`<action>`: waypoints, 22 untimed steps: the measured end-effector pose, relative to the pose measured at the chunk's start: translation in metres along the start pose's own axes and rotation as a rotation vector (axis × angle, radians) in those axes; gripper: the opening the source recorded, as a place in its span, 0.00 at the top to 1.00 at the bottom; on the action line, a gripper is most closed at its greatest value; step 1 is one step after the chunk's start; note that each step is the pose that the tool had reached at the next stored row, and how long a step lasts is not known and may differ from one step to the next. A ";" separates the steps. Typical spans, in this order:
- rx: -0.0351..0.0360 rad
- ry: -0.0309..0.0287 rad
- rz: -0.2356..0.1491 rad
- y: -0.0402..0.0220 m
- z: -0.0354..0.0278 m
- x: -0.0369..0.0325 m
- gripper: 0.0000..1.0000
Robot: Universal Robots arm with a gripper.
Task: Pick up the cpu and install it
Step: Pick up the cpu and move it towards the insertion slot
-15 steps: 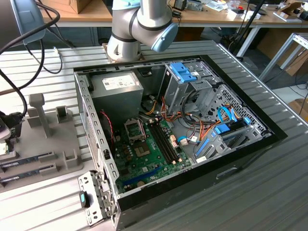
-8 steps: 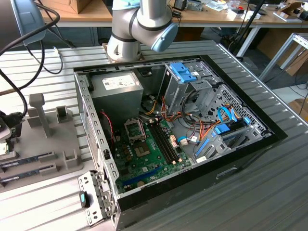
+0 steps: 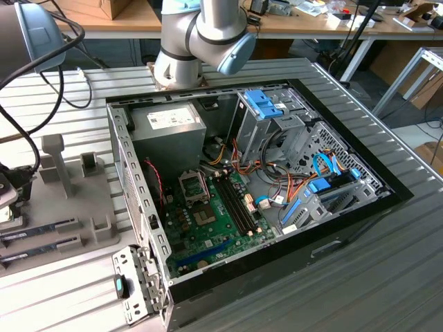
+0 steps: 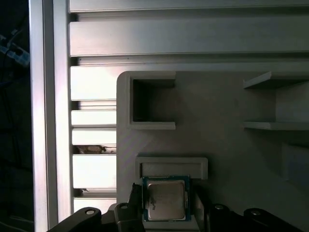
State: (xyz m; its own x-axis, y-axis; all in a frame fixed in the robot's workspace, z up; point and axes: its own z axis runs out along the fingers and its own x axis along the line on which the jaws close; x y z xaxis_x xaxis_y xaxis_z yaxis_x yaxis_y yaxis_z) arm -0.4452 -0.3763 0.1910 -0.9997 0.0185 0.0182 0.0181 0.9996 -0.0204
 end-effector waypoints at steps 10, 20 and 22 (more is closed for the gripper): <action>0.0001 0.0000 -0.002 0.0000 0.0000 0.0000 0.53; 0.0000 -0.0002 -0.002 0.0000 0.0000 0.0000 0.53; 0.0000 -0.0001 -0.002 0.0000 -0.0016 0.0000 0.53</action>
State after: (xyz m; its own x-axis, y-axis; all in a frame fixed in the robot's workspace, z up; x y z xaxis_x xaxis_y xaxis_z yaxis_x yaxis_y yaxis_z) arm -0.4452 -0.3763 0.1925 -0.9997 0.0160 0.0181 0.0157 0.9997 -0.0204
